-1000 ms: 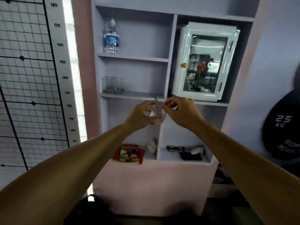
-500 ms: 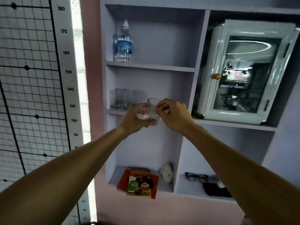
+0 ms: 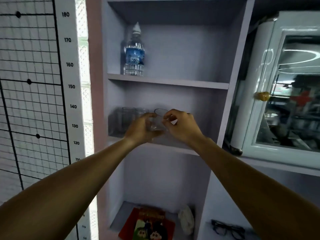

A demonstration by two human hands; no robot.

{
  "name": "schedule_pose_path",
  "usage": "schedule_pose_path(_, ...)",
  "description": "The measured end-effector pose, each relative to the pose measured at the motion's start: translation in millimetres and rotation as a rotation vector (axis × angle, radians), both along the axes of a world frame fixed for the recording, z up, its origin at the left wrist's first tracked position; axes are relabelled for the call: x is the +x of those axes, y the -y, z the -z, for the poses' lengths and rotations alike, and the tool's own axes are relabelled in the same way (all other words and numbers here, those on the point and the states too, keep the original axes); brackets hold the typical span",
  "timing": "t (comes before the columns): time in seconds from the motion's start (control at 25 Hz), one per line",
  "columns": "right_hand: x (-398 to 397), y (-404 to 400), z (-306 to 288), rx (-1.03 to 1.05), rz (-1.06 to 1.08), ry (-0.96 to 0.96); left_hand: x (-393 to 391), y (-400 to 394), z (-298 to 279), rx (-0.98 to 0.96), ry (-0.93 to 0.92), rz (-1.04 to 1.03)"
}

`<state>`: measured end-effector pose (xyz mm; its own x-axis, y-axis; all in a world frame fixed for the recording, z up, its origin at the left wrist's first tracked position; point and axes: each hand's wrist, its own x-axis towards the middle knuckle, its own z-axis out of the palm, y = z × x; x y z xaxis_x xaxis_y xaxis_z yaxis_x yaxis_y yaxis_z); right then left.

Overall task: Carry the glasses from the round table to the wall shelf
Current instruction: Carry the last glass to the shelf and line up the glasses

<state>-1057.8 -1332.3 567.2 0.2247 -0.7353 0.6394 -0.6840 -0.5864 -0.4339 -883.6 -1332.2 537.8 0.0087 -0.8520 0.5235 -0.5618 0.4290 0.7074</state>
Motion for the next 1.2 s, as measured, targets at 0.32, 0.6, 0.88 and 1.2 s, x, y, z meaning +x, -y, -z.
schedule_pose_path(0.32, 4.2, 42.8, 7.7, 0.005, 0.022, -0.029, 4.3, 30.2, -2.3, -0.029, 0.353, -0.177)
schedule_pose_path(0.6, 9.0, 56.9, 14.8, 0.041, 0.029, -0.008, 9.3, 41.2, 3.6, -0.129, 0.504, -0.298)
schedule_pose_path(0.88, 25.0, 62.9, 17.9, 0.055, 0.056, 0.095, 9.2, 40.8, 6.8, -0.135, 0.604, -0.305)
schedule_pose_path(1.2, 42.1, 77.8, 20.2, 0.124, 0.026, 0.07, 4.7, 43.5, 12.0, -0.12, 0.625, -0.239)
